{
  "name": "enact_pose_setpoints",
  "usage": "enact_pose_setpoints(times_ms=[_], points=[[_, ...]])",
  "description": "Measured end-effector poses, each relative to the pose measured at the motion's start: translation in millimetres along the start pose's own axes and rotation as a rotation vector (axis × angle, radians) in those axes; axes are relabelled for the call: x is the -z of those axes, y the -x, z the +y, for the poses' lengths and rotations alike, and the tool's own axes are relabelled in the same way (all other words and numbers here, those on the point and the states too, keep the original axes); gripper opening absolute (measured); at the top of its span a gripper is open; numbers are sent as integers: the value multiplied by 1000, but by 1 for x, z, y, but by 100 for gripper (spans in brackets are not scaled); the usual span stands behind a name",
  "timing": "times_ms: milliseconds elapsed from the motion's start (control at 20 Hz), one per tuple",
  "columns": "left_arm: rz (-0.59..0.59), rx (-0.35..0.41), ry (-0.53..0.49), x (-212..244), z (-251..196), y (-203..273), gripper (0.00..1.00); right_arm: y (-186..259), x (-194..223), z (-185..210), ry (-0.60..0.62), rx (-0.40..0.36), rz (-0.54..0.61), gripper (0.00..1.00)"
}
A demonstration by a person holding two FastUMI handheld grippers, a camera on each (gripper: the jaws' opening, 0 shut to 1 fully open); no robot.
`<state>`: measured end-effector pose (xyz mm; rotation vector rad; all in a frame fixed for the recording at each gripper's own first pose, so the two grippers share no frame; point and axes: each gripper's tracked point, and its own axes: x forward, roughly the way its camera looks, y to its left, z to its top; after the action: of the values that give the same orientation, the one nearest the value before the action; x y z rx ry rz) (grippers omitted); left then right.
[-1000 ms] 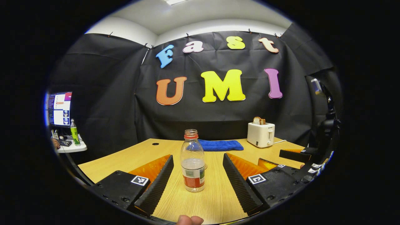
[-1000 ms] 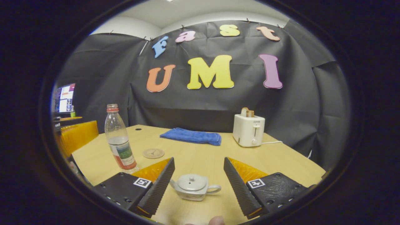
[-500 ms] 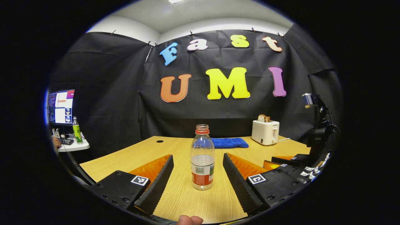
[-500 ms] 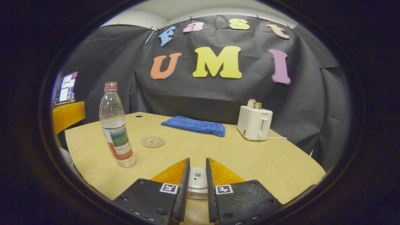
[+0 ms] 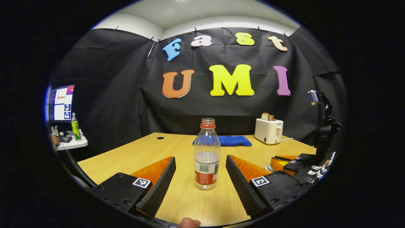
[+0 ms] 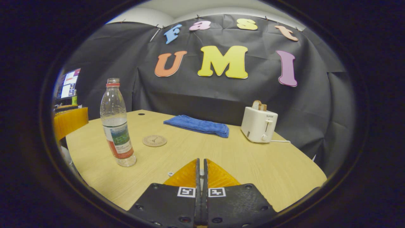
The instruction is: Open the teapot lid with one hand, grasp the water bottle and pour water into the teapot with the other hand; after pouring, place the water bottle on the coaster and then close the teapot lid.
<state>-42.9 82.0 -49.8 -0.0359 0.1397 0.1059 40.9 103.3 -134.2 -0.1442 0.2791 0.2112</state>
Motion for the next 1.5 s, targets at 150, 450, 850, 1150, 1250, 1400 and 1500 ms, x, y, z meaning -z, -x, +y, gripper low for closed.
enact_pose_setpoints(times_ms=[150,450,850,1150,1250,1400,1500], points=[[42,33,-2,16,-8,-7,99,4,-14,-2,-31,-20,-32,0],[121,71,50,43,-14,-20,100,22,-39,-12,-58,-31,-83,0],[163,48,32,62,-9,-61,100,45,-47,-44,-4,33,-127,0],[168,28,5,59,-7,-73,99,50,-47,-65,2,75,-133,0],[146,23,-40,49,-5,-73,96,50,-45,-69,-13,70,-130,0],[121,27,-134,38,-8,-69,78,52,-44,-77,-36,64,-130,0],[99,21,-246,24,-7,-67,77,54,-45,-83,-49,65,-135,0]])
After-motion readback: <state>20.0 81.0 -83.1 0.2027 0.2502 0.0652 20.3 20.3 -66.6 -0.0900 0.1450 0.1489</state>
